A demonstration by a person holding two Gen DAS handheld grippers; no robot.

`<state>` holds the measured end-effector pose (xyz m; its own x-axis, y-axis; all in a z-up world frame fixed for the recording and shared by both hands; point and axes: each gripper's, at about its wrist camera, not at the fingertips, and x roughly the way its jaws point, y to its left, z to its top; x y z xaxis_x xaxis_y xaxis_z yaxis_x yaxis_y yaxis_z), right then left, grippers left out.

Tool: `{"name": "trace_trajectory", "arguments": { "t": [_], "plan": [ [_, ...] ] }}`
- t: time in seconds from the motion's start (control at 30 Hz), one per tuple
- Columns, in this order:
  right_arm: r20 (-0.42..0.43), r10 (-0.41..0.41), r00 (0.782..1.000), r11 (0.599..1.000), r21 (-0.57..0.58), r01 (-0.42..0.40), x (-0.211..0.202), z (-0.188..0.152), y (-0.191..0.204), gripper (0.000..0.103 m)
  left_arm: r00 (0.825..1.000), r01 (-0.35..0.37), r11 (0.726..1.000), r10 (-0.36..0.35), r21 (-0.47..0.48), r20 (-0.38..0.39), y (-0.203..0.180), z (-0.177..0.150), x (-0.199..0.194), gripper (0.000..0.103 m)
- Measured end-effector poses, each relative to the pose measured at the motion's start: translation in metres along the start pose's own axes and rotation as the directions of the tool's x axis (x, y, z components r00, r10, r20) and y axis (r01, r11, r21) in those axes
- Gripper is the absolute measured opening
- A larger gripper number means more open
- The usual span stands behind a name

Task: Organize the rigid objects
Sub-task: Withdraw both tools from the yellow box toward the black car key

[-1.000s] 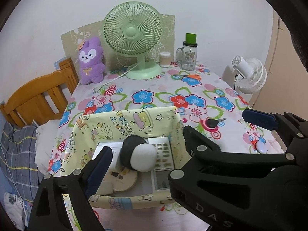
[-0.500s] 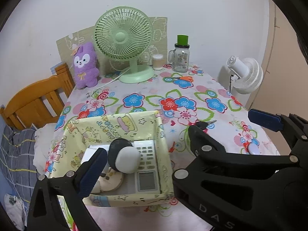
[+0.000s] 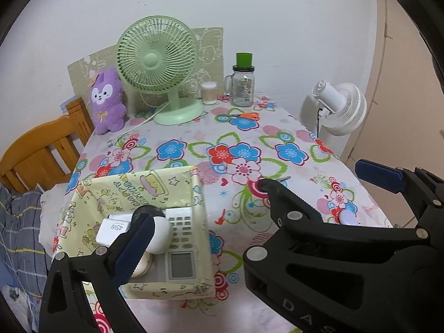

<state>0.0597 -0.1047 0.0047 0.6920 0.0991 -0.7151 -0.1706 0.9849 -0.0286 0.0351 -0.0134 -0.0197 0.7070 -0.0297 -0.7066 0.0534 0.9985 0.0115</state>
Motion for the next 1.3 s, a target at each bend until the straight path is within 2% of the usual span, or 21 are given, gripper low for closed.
{"name": "trace_trajectory", "arguments": {
  "t": [0.8,1.3],
  "plan": [
    [-0.004,-0.072,0.997,0.994,0.081,0.072,0.012,-0.026,-0.065,0.094,0.997,0.075,0.994,-0.073,0.075,-0.036,-0.061,-0.005,0.028,0.103],
    [-0.017,-0.089,0.996,0.991,0.096,0.091,0.024,-0.043,-0.086,0.094,0.994,0.103,0.990,-0.098,0.096,-0.056,-0.085,-0.017,0.048,0.102]
  ]
}}
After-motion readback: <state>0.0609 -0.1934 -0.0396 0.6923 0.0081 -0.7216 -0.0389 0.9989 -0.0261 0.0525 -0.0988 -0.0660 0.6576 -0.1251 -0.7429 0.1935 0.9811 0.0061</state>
